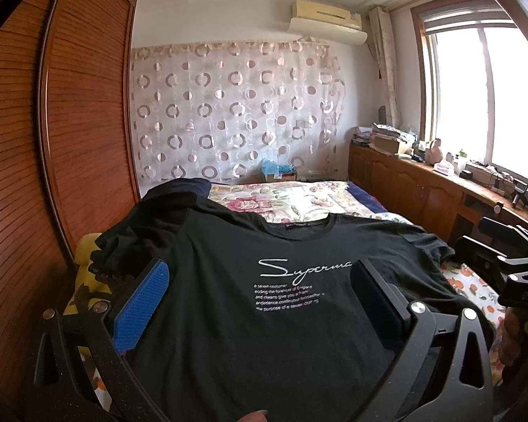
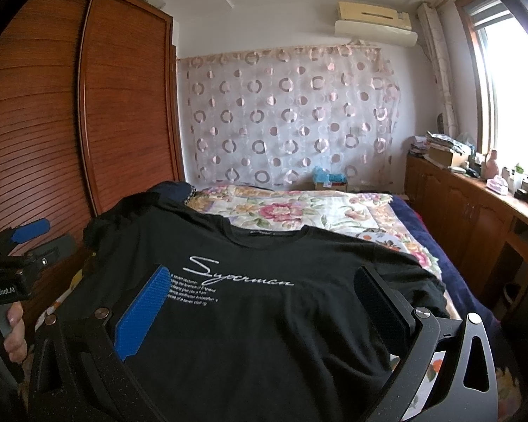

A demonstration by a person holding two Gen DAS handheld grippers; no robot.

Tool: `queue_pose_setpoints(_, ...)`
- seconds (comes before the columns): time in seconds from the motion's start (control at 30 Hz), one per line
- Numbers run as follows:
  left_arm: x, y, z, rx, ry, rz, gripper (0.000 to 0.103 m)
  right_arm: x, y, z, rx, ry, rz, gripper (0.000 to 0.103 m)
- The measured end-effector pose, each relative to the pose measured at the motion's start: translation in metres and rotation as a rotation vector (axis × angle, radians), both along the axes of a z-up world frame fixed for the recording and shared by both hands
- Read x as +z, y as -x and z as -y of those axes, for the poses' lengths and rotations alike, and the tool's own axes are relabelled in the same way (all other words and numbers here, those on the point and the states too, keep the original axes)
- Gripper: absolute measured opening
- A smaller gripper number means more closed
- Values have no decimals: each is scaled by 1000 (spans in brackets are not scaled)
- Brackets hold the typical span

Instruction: Fold small clothes

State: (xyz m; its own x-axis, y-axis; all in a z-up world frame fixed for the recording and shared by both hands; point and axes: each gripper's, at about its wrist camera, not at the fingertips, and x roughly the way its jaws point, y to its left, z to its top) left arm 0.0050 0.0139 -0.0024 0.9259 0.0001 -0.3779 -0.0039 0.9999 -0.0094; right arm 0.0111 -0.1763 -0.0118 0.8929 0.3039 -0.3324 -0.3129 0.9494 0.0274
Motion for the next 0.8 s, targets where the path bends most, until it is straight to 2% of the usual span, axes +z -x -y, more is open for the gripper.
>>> queue_pose_setpoints(0.1,2,-5,-3,8,-7,-19,103,-2,-3,-1,19,2,-11,103)
queue_pose_setpoints(0.47,-24,-26,-35,59,-39,-89,103,0,-21,-1,83,20,-65,103)
queue_pose_setpoints(0.8,-35,-43,-66,81,-37,-128,103,-4,-51,-6,172,59,-132,103)
